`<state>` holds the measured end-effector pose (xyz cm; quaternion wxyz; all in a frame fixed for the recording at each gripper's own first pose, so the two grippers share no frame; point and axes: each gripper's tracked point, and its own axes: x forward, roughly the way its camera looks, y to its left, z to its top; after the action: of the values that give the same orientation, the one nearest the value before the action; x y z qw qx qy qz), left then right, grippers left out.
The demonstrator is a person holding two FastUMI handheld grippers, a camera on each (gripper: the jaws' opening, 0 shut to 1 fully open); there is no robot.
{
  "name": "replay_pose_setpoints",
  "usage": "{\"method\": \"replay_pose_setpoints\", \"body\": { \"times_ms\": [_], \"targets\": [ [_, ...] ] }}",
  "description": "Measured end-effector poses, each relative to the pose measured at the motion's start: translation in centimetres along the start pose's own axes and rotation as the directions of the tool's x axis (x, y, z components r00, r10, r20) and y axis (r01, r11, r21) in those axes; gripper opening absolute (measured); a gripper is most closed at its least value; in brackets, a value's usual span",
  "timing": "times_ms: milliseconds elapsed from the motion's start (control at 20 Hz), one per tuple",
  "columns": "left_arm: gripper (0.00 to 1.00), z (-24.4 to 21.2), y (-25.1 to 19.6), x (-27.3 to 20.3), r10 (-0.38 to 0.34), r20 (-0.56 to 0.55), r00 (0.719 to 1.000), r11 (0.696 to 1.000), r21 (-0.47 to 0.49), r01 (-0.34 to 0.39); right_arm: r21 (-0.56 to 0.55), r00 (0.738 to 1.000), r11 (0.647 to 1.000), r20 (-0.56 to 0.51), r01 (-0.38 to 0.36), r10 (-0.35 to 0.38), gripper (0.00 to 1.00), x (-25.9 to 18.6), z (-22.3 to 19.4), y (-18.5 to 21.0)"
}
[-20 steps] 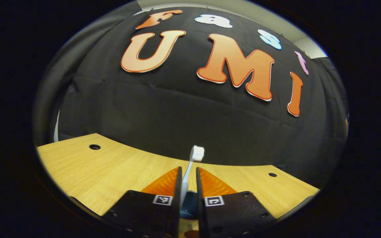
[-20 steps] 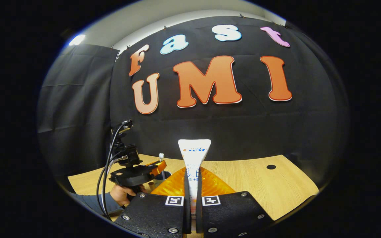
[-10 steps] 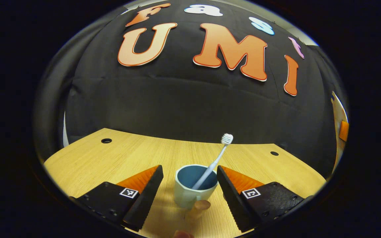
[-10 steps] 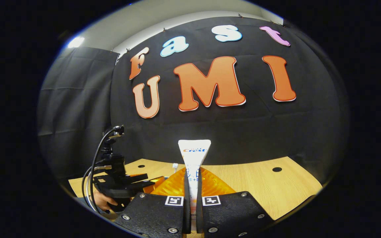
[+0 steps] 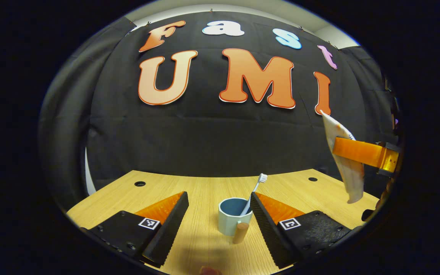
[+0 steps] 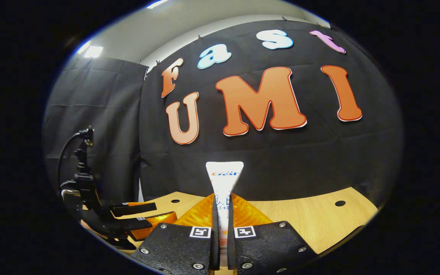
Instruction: Put the toothbrush and toothpaste on the desktop into the cup, then pick up the cup and place it on the coaster on the desktop.
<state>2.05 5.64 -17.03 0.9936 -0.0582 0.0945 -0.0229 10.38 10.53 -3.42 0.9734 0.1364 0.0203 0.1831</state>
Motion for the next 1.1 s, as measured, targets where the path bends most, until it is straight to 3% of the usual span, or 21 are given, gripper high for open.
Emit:
{"method": "replay_pose_setpoints", "body": {
  "times_ms": [300,600,1100],
  "targets": [
    [0.97,1.1,-0.1,-4.6,-0.007,0.010,1.000,0.999,0.034,0.006,0.063,0.997,0.998,0.068,-0.031,0.027,0.08,3.1,1.0,1.3],
    [0.97,-0.2,1.3,-6.9,0.011,-0.019,1.000,1.000,0.009,-0.011,0.085,0.987,0.992,0.142,-0.091,0.079,0.08,6.5,1.4,3.0],
    [0.98,-0.8,5.0,-9.5,0.069,-0.014,0.998,0.998,-0.002,-0.069,0.006,0.979,0.981,0.067,-0.194,0.193,0.09,13.3,-3.6,10.2]
  ]
}}
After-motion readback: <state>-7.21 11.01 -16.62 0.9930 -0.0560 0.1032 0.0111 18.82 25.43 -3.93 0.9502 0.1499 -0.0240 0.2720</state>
